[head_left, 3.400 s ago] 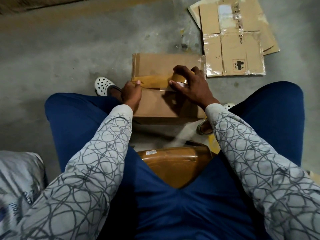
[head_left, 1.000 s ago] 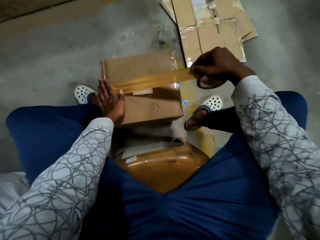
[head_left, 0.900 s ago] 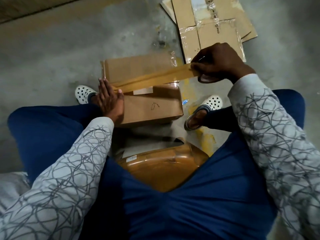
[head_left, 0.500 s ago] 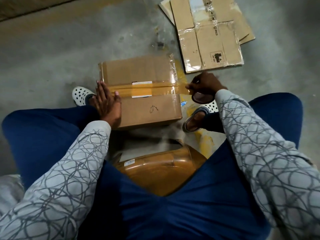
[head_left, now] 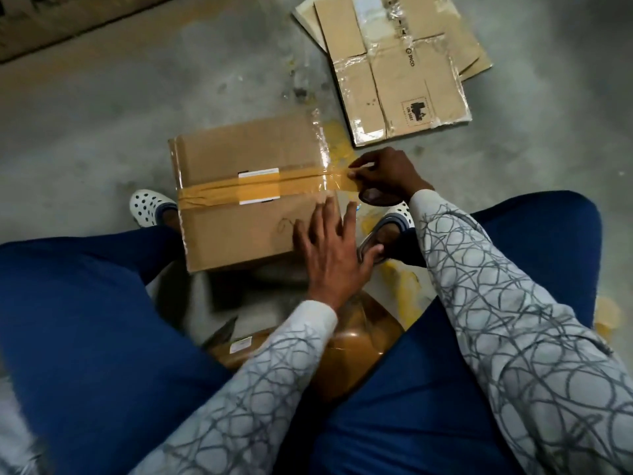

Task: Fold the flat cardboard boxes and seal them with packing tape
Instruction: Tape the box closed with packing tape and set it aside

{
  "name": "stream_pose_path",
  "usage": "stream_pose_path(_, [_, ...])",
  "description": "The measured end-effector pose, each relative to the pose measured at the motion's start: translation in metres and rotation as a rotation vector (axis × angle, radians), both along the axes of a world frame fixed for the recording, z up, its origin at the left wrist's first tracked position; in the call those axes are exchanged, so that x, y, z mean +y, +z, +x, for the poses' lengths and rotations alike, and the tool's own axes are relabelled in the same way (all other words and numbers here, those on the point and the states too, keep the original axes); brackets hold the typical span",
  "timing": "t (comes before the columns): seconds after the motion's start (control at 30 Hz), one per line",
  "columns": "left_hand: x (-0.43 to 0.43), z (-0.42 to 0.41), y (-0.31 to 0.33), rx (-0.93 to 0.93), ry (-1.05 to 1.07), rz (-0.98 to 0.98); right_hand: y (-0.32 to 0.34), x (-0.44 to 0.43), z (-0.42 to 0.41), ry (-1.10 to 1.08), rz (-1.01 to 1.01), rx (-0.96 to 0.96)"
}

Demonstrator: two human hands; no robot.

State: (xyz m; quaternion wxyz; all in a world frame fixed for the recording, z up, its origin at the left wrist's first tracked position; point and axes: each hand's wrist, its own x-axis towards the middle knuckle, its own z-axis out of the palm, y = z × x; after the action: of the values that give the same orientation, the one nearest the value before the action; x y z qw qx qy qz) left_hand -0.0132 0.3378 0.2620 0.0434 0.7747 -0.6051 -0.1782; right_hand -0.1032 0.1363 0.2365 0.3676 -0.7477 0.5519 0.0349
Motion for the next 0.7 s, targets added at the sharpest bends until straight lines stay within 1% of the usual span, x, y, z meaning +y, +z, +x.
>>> stream_pose_path(0.07, [-0.007,-0.013,-0.007,0.036,0.12,0.094,0.001,0.001,-0.002,0.051,-0.028,0.042])
stream_pose_path(0.1, [-0.009,-0.009,-0.009,0.02,0.123,0.12,0.002,0.0,-0.003,0.055,-0.045,0.054])
stream_pose_path(0.2, [-0.006,0.032,-0.015,-0.154,-0.02,0.124,0.008,-0.005,-0.003,0.019,-0.073,0.03])
stream_pose_path(0.27, [0.007,0.061,-0.016,-0.265,-0.089,0.122,0.011,-0.003,0.003,0.027,-0.04,-0.008])
stream_pose_path(0.33, [0.019,0.074,-0.014,-0.304,-0.115,0.154,0.006,0.007,0.01,0.074,0.026,-0.016])
stream_pose_path(0.4, [0.026,0.069,-0.003,-0.328,-0.077,0.197,-0.001,0.02,0.015,0.091,0.094,-0.024])
stream_pose_path(0.47, [0.033,0.052,0.008,-0.295,0.014,0.134,-0.008,0.031,0.017,0.078,0.157,-0.03])
stream_pose_path(0.5, [0.036,0.041,0.011,-0.211,0.032,0.091,-0.01,0.035,0.016,0.068,0.181,-0.028])
stream_pose_path(0.53, [0.037,0.03,0.011,-0.06,0.061,0.068,-0.011,0.037,0.014,0.052,0.201,-0.025])
stream_pose_path(0.57, [0.036,0.019,0.009,0.185,0.141,0.093,-0.011,0.038,0.012,0.03,0.216,-0.027])
stream_pose_path(0.6, [0.029,0.01,0.007,0.487,0.297,0.157,-0.011,0.039,0.009,0.003,0.23,-0.034])
stream_pose_path(0.63, [0.019,0.001,0.007,0.789,0.503,0.242,-0.009,0.038,0.008,-0.017,0.249,-0.046])
stream_pose_path(0.67, [0.008,-0.006,0.005,1.03,0.713,0.325,-0.008,0.038,0.006,-0.042,0.28,-0.064])
stream_pose_path(0.7, [-0.003,-0.012,0.0,1.209,0.879,0.368,-0.009,0.038,0.005,-0.077,0.32,-0.09])
